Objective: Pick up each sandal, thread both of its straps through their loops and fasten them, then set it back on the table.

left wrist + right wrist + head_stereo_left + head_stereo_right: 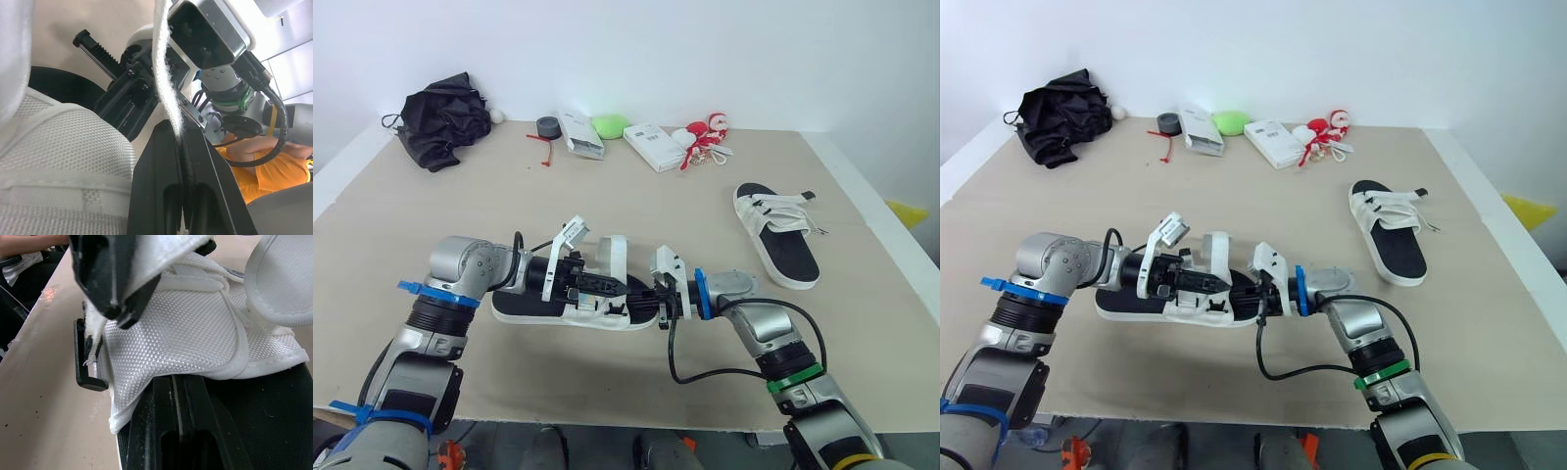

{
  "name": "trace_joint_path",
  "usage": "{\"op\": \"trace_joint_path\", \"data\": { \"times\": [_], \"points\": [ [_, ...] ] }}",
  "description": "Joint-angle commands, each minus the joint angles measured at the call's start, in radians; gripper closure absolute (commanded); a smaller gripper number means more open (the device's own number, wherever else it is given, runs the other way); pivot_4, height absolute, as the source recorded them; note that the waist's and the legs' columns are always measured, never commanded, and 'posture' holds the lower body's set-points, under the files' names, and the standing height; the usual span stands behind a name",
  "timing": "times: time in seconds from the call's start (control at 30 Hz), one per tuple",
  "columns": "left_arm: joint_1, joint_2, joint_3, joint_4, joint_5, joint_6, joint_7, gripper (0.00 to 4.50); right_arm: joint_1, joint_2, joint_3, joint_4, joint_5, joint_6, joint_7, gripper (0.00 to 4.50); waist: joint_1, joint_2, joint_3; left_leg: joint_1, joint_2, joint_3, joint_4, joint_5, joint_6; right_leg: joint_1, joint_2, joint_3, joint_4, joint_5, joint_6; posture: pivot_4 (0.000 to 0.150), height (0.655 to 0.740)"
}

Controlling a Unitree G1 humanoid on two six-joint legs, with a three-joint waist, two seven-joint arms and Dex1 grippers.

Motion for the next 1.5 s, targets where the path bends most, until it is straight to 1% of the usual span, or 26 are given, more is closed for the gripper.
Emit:
{"op": "trace_joint_path", "data": {
  "times": [0.03,0.1,0.27,0.4,0.63,0.8,1.0,1.07,1.17,1.27,1.4,1.47,1.5],
  "points": [
    [0.039,0.034,-0.065,-0.083,0.029,-0.044,-0.038,4.47,0.045,-0.013,0.07,0.092,-0.067,0.03,-0.02,4.5,-0.001,0.0,0.0,0.0,0.0,0.0,0.0,0.0,0.0,0.0,0.0,0.0,0.0,0.0,0.0,0.15,0.738],
    [0.059,0.055,-0.111,-0.108,0.078,-0.109,-0.048,4.47,0.046,-0.013,0.071,0.09,-0.066,0.03,-0.021,4.5,-0.002,0.0,0.0,0.0,0.0,0.0,0.0,0.0,0.0,0.0,0.0,0.0,0.0,0.0,0.0,0.15,0.738],
    [0.08,0.076,-0.168,-0.126,0.154,-0.218,-0.072,4.47,0.047,-0.015,0.071,0.088,-0.065,0.03,-0.02,4.5,-0.001,0.0,-0.001,0.001,0.0,0.0,0.0,0.0,0.0,0.0,0.0,0.001,0.0,0.0,0.0,0.15,0.738],
    [0.084,0.08,-0.182,-0.12,0.193,-0.273,-0.071,4.47,0.047,-0.014,0.073,0.088,-0.066,0.03,-0.021,4.5,-0.001,0.001,-0.001,0.001,0.0,0.0,0.0,0.0,0.0,0.0,0.0,0.001,0.0,0.0,0.0,0.15,0.738],
    [0.088,0.083,-0.205,-0.093,0.29,-0.424,-0.077,4.47,0.045,-0.01,0.074,0.09,-0.064,0.031,-0.022,4.5,0.0,0.002,-0.004,0.002,0.0,0.0,0.0,0.0,0.0,0.0,0.0,0.001,0.0,-0.001,-0.002,0.15,0.738],
    [0.092,0.075,-0.189,-0.093,0.289,-0.465,-0.105,4.47,0.044,-0.008,0.072,0.096,-0.063,0.03,-0.023,4.5,0.001,0.003,-0.004,0.003,0.0,0.0,0.0,0.001,0.001,-0.001,0.0,0.002,0.0,-0.002,-0.004,0.15,0.738],
    [0.124,0.076,-0.153,-0.169,0.226,-0.472,-0.179,4.47,0.044,-0.008,0.068,0.099,-0.06,0.031,-0.023,4.5,0.0,0.003,-0.004,0.003,0.0,0.001,0.0,0.001,0.001,0.0,0.0,0.002,0.0,-0.001,-0.003,0.15,0.738],
    [0.141,0.089,-0.164,-0.193,0.238,-0.499,-0.206,4.47,0.041,-0.005,0.067,0.105,-0.061,0.03,-0.024,4.5,0.0,0.003,-0.004,0.002,0.0,0.001,0.0,0.001,0.001,0.0,0.0,0.002,0.0,-0.001,-0.001,0.15,0.738],
    [0.183,0.149,-0.261,-0.178,0.39,-0.686,-0.265,4.47,0.036,-0.002,0.065,0.108,-0.06,0.031,-0.024,4.5,-0.003,0.003,-0.004,0.002,0.0,0.002,-0.001,0.0,0.001,0.001,0.0,0.003,0.0,-0.001,-0.001,0.15,0.738],
    [0.195,0.166,-0.298,-0.134,0.476,-0.795,-0.275,4.47,0.035,-0.002,0.065,0.106,-0.059,0.032,-0.024,4.5,-0.004,0.003,-0.004,0.002,0.0,0.001,-0.002,0.0,0.001,0.001,0.001,0.003,0.0,-0.001,-0.002,0.15,0.738],
    [0.196,0.156,-0.306,-0.077,0.55,-0.902,-0.265,4.47,0.035,-0.003,0.066,0.106,-0.059,0.03,-0.023,4.5,-0.004,0.005,-0.008,0.003,0.0,0.002,-0.001,0.0,0.001,0.0,0.001,0.004,0.0,-0.003,-0.006,0.15,0.738],
    [0.195,0.151,-0.304,-0.062,0.564,-0.936,-0.261,4.47,0.035,-0.003,0.067,0.107,-0.059,0.03,-0.023,4.5,-0.004,0.005,-0.01,0.005,0.0,0.002,-0.001,0.0,0.002,-0.001,0.001,0.004,0.0,-0.003,-0.006,0.15,0.738],
    [0.194,0.146,-0.296,-0.065,0.548,-0.931,-0.266,4.47,0.035,-0.004,0.067,0.107,-0.058,0.029,-0.024,4.5,-0.004,0.005,-0.01,0.006,0.0,0.002,-0.001,0.0,0.002,0.0,0.001,0.004,0.0,-0.003,-0.007,0.15,0.738]
  ]
}}
